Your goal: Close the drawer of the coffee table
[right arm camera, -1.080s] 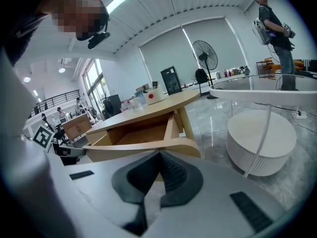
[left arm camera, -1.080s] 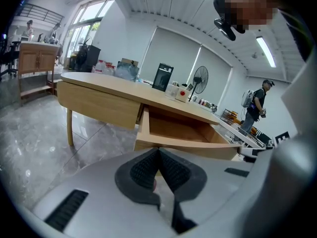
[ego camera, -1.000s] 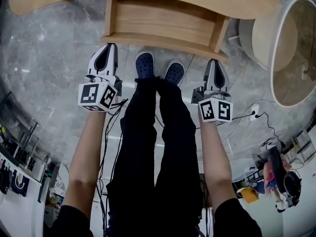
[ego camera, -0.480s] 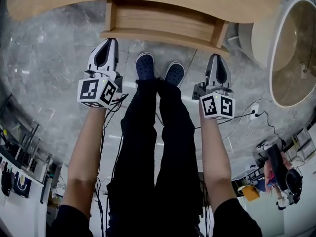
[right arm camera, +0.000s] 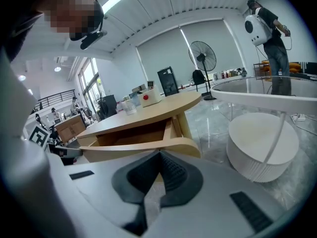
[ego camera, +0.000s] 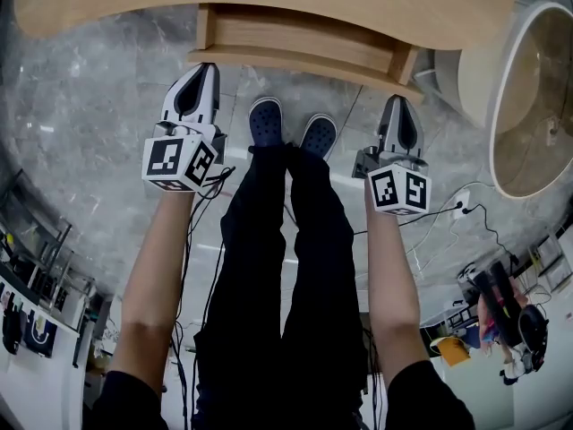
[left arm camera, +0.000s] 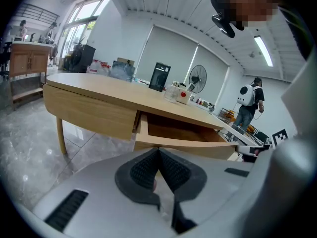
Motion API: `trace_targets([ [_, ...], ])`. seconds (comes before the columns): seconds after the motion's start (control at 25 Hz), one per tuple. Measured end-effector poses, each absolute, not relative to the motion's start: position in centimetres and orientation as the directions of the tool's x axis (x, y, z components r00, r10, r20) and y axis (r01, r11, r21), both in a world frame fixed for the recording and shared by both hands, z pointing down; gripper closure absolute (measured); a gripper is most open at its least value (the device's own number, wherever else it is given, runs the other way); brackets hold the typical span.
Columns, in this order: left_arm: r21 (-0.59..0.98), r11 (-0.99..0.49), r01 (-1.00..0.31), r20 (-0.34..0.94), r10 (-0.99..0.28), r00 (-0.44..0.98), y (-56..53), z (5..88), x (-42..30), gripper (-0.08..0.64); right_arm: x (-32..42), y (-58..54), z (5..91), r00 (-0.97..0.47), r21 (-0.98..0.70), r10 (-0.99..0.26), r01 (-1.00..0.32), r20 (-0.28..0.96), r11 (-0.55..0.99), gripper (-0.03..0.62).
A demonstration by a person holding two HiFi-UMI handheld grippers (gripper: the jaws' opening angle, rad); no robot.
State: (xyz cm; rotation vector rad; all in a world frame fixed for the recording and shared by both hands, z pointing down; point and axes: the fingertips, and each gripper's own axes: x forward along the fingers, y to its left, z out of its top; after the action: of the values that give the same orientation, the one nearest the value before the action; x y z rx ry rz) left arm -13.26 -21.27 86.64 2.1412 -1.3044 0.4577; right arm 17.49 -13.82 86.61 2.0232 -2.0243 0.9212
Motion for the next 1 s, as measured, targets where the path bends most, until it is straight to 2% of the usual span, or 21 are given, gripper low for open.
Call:
trace_targets([
  [1.0, 0.293, -0.339, -0.894, 0.549, -0.705, 0.448, -23.2, 86.7, -12.8, 0.535, 17.9, -15.8, 86.7, -0.105, -0.337, -0.860, -0.938, 0.500, -0.082, 0.566],
])
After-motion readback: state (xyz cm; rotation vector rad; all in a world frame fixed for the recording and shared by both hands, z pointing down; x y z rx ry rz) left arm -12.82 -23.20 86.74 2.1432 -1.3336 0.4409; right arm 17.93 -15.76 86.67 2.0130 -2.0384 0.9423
